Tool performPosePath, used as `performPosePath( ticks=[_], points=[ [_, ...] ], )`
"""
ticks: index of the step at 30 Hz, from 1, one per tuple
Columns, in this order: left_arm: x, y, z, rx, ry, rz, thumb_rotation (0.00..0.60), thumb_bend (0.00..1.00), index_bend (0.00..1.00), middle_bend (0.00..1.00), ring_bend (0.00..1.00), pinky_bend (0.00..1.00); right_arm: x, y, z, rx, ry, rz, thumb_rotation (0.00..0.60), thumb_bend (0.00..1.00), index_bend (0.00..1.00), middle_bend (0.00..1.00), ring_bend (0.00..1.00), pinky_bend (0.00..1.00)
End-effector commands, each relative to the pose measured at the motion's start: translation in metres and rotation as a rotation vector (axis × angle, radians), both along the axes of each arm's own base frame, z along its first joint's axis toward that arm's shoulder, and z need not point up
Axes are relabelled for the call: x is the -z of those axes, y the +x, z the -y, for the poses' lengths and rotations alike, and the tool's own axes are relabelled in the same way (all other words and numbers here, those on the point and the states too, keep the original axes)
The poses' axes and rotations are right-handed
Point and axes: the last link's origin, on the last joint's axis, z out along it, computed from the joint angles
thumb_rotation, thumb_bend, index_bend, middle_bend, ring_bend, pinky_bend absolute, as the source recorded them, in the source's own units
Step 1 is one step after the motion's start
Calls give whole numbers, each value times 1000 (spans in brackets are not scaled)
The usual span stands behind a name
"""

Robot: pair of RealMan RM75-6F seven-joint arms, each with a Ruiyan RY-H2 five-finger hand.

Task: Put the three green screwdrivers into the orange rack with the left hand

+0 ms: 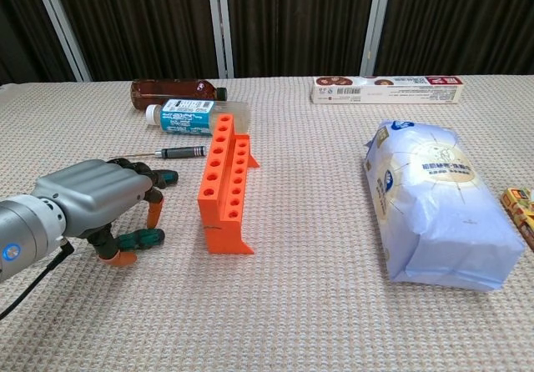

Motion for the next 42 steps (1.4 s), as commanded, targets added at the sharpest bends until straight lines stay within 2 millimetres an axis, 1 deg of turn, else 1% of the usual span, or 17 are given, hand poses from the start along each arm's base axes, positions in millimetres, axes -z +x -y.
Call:
performPosePath(
  ticks=[1, 8, 12, 16, 18, 23, 28, 34, 42],
  points=[
    [-5, 0, 6, 15, 1, 9, 600, 239, 414, 79, 0, 0, 0, 0, 0, -2, -2, 1, 600, 0, 0, 0, 0, 0],
    [-14, -8, 15, 13, -4, 1, 600, 239, 406, 78, 0, 0, 0, 0, 1, -4, 1, 3, 600, 0, 0, 0, 0, 0],
    [-18, -14, 7, -6, 48, -2, 600, 238, 392, 79, 0, 0, 1, -1, 1, -5, 4, 5, 600, 0, 0, 0, 0, 0],
    [-15, -14, 3, -20, 62, 5, 600, 240, 387, 77, 0, 0, 1, -2, 1, 0, 5, 6, 600, 0, 0, 0, 0, 0],
    [-11, -13, 2, -26, 52, 5, 600, 247, 400, 75, 0, 0, 1, -2, 0, 3, 6, 8, 600, 0, 0, 0, 0, 0],
    [-2, -5, 2, -26, 31, 3, 600, 253, 409, 75, 0, 0, 2, -3, 0, 7, 9, 9, 600, 0, 0, 0, 0, 0],
    [3, -1, 2, -28, 17, 4, 600, 255, 420, 75, 0, 0, 1, -4, -1, 12, 6, 9, 600, 0, 0, 0, 0, 0],
    [4, 2, 0, -33, 14, -6, 600, 255, 426, 74, 0, 0, 2, -5, -1, 16, 11, 11, 600, 0, 0, 0, 0, 0],
    [3, 1, 1, -43, -3, -28, 600, 255, 432, 73, 0, 0, 3, -6, 0, 22, 14, 12, 600, 0, 0, 0, 0, 0]
  ],
)
